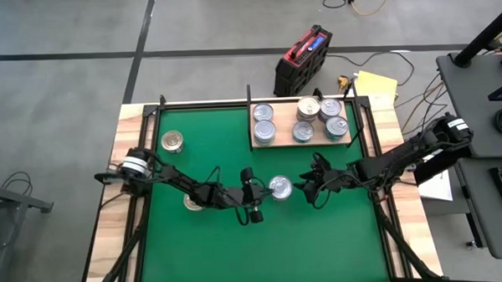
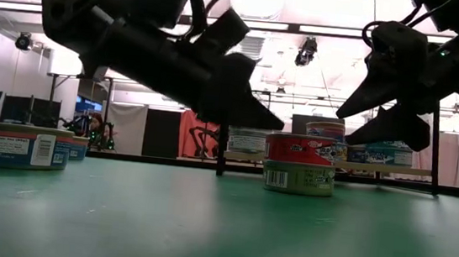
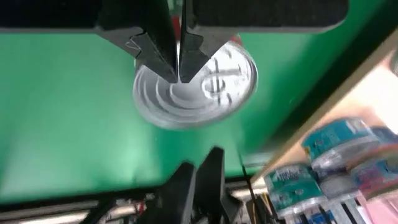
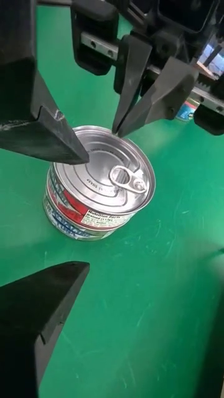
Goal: Stack canned seafood by type on shelf
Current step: Stack the red tuna can on top of the red tuna can on the shelf
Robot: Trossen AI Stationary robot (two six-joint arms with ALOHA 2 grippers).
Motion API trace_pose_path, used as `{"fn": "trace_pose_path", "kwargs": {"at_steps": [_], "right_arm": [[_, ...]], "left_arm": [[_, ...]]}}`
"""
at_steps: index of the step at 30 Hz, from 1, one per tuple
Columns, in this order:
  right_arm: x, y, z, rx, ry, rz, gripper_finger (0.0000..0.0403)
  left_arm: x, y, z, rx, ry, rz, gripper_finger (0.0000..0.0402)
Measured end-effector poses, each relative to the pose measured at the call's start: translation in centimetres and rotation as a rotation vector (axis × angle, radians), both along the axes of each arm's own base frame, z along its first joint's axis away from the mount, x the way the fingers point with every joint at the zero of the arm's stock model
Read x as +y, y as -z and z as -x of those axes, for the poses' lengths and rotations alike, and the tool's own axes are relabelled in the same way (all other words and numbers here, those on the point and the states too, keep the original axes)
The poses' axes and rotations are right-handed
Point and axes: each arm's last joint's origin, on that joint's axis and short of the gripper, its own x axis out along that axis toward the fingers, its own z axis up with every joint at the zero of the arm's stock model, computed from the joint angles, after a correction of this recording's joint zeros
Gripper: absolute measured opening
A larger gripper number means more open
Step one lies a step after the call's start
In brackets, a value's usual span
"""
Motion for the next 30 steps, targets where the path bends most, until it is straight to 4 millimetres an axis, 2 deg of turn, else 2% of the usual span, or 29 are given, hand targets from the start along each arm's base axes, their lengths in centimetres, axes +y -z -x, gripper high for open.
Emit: {"fn": "trace_pose_path", "kwargs": {"at_steps": [7, 30], "right_arm": [[0.00, 0.00, 0.00, -0.002, 0.005, -0.008, 0.0261], [0.05, 0.28, -0.18, -0.009, 0.044, -0.061, 0.0268]], "left_arm": [[0.00, 0.60, -0.01, 0.011, -0.007, 0.009, 0.0000], [0.01, 0.75, 0.02, 0.018, -0.013, 0.027, 0.0000]]}}
